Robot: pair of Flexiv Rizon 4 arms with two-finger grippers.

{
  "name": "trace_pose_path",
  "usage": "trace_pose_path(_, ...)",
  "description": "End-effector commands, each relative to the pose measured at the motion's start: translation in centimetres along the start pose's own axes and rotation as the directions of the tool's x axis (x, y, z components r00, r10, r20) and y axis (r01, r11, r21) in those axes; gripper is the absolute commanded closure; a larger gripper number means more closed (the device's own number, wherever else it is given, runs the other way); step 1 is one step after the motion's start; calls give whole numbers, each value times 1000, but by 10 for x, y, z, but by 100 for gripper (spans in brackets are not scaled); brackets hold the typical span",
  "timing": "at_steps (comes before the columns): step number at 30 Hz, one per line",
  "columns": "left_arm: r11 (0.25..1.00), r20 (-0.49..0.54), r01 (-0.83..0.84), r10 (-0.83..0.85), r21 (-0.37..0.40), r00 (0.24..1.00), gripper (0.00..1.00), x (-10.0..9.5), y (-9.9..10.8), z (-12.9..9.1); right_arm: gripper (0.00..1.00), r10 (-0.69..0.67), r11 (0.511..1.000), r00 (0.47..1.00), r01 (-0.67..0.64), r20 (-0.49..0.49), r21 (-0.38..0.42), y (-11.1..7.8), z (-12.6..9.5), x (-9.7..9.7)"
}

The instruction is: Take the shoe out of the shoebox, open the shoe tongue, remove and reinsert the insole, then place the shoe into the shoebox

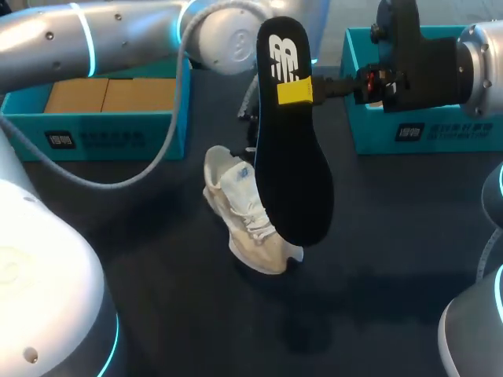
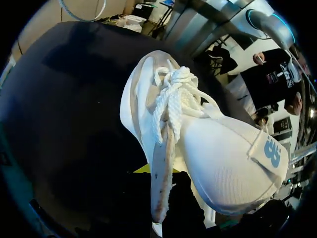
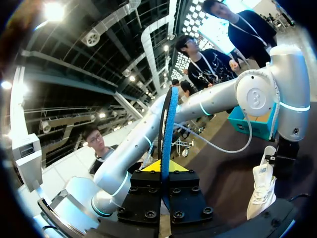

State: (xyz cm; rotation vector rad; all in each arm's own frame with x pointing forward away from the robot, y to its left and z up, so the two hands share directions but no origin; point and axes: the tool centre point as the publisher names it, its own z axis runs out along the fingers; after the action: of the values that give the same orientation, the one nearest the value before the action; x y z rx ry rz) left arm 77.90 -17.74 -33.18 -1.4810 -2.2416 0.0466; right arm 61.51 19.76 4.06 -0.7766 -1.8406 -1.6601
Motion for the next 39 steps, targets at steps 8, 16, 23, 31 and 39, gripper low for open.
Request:
trace_pose_path(8,984,-10,-151,151,-96,989,100,-1,-4,-7,100,2,1000,1000,-2,2,0,0,4,-1)
trace_pose_path(16,978,-40,-187,184,-97,982,100,-6,-6,-2,100,2,1000,1000,-2,2,0,0,4,-1)
trace_pose_path(23,948,-89,-289,279,-135,956,100,-17,-9,-2,100,2,1000,1000,-2,2,0,0,4,-1)
trace_pose_path(31,930,-125,-338,321,-145,939,100,-33,-17,10,100,2,1000,1000,-2,2,0,0,4,-1)
trace_pose_path(39,930,-153,-343,322,-134,934,100,-40,-20,29,100,2,1000,1000,-2,2,0,0,4,-1)
